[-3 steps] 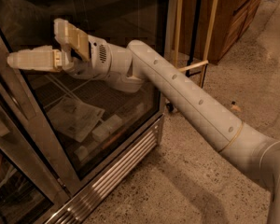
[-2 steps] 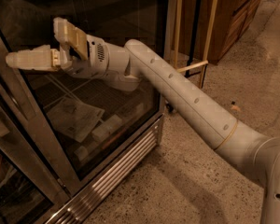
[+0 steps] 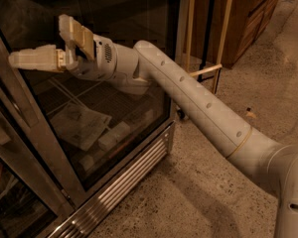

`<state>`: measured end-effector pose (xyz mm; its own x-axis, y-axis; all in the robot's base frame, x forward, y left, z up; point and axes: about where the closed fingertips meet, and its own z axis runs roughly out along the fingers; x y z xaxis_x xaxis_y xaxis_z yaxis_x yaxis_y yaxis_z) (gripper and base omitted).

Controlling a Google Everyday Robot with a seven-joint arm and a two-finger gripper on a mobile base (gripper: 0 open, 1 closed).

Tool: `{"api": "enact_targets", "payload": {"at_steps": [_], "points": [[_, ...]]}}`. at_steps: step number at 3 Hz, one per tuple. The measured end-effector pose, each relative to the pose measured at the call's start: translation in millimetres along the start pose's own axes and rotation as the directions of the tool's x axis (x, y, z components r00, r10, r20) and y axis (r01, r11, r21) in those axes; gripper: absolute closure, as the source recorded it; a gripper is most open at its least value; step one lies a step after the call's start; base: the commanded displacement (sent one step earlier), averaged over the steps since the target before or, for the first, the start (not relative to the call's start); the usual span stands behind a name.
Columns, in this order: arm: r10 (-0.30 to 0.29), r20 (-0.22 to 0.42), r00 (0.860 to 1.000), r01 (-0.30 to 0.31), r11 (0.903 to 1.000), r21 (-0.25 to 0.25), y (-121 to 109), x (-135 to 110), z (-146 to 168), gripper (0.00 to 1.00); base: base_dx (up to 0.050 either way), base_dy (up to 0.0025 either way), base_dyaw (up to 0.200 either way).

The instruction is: Pick orange can from top drawer and place on counter

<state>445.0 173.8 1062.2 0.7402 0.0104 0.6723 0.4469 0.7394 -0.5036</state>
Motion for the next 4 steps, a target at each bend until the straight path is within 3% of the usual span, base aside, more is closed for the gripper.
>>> {"api": "enact_targets", "payload": {"at_steps": [2, 3, 4], "points": [[-0.027, -0.02, 0.999, 0.027, 0.9994, 0.019, -8, 4, -9, 0.0, 0.0, 0.0, 0.0], [-0.012, -0.009, 1.0, 0.012, 0.9994, 0.032, 0, 5, -6, 0.0, 0.0, 0.0, 0.0], [-0.006, 0.008, 1.0, 0.006, 1.0, -0.007, 4, 14, -10, 0.0, 0.0, 0.0, 0.0]]}}
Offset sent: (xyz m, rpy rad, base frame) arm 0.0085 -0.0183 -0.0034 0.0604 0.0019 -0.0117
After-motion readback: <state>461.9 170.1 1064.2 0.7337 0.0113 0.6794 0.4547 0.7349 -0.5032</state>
